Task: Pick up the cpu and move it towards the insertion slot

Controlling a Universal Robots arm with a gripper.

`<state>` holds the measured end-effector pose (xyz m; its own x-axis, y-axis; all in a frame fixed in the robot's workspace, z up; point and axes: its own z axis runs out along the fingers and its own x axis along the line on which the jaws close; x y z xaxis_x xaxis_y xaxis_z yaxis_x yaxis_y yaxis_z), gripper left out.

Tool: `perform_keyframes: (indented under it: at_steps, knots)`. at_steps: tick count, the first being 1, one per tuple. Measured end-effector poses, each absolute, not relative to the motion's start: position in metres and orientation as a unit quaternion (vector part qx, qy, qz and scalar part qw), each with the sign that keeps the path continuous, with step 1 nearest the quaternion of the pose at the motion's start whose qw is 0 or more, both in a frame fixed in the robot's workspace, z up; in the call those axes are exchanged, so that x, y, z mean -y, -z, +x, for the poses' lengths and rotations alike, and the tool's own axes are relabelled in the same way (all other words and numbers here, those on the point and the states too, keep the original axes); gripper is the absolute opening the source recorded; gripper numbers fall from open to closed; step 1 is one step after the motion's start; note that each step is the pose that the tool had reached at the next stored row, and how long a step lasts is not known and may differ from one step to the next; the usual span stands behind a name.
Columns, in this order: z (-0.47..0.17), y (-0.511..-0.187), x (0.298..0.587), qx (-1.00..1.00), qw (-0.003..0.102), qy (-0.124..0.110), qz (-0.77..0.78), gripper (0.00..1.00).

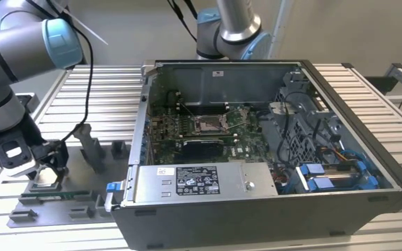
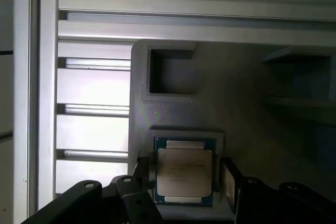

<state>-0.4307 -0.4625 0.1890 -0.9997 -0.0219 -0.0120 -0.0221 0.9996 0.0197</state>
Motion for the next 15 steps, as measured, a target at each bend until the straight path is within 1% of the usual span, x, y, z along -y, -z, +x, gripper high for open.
perform_keyframes:
  at_steps: [15]
  knots:
    - [-0.4307,-0.1860,0.4625,-1.000,0.006,-0.010,-0.011,1.00]
